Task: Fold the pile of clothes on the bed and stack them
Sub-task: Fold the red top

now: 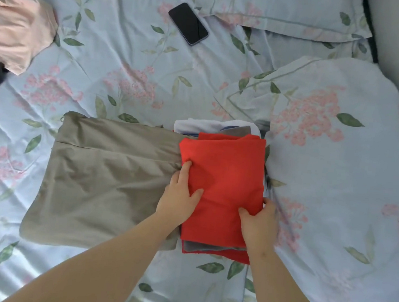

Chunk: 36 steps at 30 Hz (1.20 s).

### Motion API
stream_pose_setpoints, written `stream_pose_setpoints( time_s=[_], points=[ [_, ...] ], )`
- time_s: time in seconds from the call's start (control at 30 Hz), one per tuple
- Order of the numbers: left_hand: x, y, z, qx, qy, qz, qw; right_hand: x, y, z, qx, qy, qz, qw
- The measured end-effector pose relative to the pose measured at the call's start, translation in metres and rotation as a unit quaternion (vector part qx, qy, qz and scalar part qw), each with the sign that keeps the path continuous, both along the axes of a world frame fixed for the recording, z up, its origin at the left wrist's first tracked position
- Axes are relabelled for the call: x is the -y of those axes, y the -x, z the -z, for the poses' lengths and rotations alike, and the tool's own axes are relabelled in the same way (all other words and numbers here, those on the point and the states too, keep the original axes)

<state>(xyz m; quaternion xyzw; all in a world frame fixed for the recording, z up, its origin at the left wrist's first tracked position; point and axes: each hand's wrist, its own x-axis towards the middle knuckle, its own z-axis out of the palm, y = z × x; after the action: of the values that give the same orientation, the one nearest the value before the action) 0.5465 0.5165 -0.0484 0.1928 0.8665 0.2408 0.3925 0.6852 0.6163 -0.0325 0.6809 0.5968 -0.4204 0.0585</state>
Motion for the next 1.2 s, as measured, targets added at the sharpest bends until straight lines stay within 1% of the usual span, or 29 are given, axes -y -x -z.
stream_pose_setpoints(
  time_s=[0.07, 0.13, 0.3, 0.4, 0.53, 0.7, 0.97, 1.07, 1.2],
  points=[
    [0.003, -0.001, -0.009, -0.061, 0.028, 0.035, 0.997, -0.001, 0.009, -0.014, 0.029, -0.056, -0.055, 0.996],
    [0.009, 0.002, -0.021, -0.113, 0.042, 0.072, 0.99, 0.003, 0.017, -0.03, 0.034, -0.098, -0.101, 0.989],
    [0.028, 0.018, -0.061, -0.23, 0.046, 0.165, 0.958, 0.029, 0.033, -0.067, 0.033, -0.143, -0.231, 0.962],
    [0.051, 0.025, -0.087, -0.266, 0.05, 0.199, 0.942, 0.052, 0.045, -0.091, 0.013, -0.171, -0.282, 0.944],
    [0.098, 0.033, -0.116, -0.311, 0.055, 0.216, 0.924, 0.095, 0.062, -0.121, -0.01, -0.199, -0.318, 0.927],
    [0.185, 0.051, -0.144, -0.335, 0.057, 0.201, 0.919, 0.177, 0.084, -0.14, -0.025, -0.21, -0.352, 0.912],
    [0.337, 0.069, -0.162, -0.333, 0.052, 0.18, 0.924, 0.329, 0.105, -0.141, -0.039, -0.175, -0.378, 0.908],
    [0.376, 0.07, -0.167, -0.332, 0.048, 0.167, 0.927, 0.366, 0.103, -0.146, -0.04, -0.171, -0.388, 0.905],
    [0.408, 0.065, -0.173, -0.33, 0.044, 0.129, 0.934, 0.395, 0.103, -0.152, -0.043, -0.171, -0.407, 0.896]
  ],
)
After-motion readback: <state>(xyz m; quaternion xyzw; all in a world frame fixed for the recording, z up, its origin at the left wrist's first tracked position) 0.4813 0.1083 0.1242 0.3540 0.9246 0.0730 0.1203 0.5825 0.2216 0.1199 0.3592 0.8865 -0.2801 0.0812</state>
